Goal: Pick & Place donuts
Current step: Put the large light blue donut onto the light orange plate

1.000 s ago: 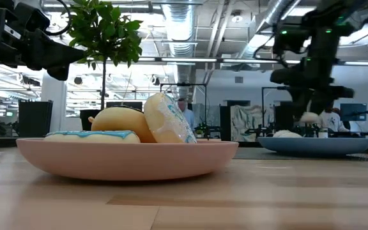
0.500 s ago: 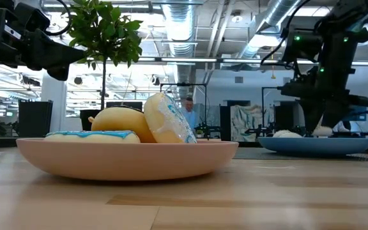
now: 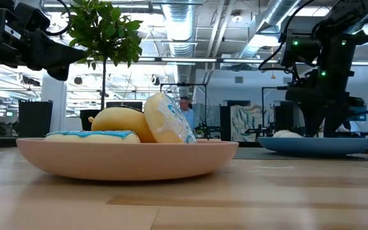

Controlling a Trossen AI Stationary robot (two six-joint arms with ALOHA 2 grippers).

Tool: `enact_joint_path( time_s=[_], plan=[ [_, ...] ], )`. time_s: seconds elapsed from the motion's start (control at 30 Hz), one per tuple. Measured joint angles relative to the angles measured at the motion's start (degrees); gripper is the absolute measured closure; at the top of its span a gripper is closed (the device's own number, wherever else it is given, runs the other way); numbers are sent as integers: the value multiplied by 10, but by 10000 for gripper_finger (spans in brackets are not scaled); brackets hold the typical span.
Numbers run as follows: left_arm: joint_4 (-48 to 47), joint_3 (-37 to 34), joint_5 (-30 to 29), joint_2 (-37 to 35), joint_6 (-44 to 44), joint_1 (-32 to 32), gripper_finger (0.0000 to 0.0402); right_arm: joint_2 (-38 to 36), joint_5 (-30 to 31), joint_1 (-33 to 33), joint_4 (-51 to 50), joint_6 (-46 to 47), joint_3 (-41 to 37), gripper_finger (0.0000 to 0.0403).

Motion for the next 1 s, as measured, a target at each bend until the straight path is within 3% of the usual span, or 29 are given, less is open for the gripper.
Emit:
enact_joint_path(
  time_s=[0.27,0.5,0.77,0.9,1.0],
  plan=[
    [0,0,0,0,0,0,401,-27,0,-1,1,-41,0,143],
    [0,0,0,0,0,0,402,-128,-41,18,-22,12,0,143],
    [0,0,0,0,0,0,402,-247,-43,143,71,85,0,143],
    [0,0,0,0,0,0,401,-241,-44,216,151,109,1,143],
    [0,0,0,0,0,0,402,-198,-46,270,188,119,1,143]
  ],
)
